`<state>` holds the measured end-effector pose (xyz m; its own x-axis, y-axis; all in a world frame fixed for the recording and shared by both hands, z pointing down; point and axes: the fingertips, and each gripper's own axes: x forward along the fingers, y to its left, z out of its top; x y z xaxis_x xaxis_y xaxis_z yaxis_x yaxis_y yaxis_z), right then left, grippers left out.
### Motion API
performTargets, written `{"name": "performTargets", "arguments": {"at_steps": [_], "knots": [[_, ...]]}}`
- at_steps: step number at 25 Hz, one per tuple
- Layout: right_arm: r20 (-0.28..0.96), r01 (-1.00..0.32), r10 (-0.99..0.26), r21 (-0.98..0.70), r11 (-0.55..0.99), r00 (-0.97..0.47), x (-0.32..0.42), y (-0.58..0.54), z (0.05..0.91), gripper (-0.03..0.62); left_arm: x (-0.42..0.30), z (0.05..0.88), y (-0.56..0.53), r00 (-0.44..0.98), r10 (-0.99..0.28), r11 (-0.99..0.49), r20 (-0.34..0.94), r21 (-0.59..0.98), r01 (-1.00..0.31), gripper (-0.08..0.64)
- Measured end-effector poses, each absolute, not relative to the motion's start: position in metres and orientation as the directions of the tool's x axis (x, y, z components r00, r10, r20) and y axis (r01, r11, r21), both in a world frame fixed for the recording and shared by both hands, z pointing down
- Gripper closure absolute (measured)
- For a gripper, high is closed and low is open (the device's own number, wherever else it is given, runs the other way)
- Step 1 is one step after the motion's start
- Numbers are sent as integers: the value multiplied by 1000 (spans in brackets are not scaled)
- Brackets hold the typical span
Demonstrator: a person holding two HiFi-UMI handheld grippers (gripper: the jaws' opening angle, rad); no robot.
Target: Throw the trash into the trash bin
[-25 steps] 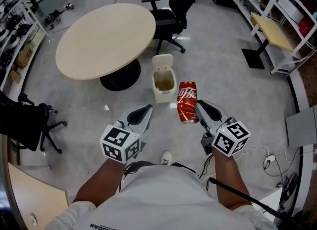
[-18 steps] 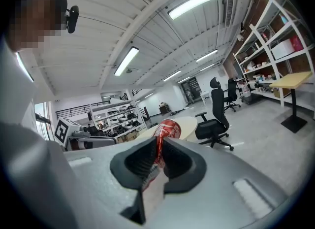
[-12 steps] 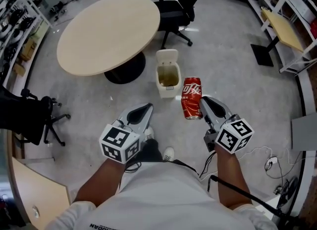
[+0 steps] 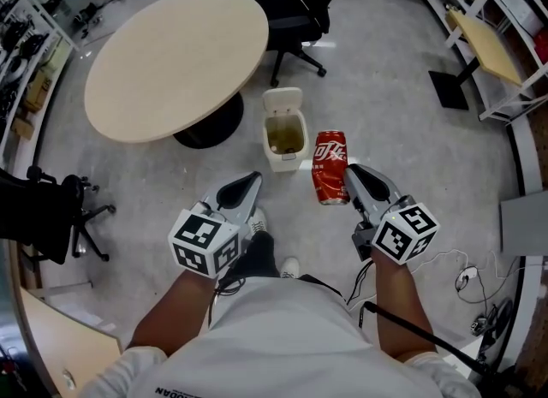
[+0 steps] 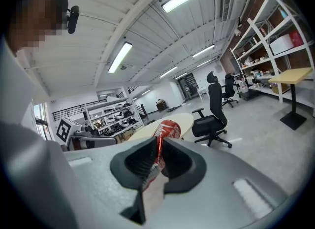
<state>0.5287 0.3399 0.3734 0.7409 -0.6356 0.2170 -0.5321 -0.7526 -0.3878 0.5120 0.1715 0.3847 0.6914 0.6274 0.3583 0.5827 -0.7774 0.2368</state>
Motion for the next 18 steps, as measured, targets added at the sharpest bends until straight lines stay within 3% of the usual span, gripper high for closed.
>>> {"name": "performTargets", "arguments": {"at_steps": [18], "knots": [[280,-522,-621,-355,-776,732,608,308,379,552,595,392,144,665,653,-756,363,247,607,551]]}}
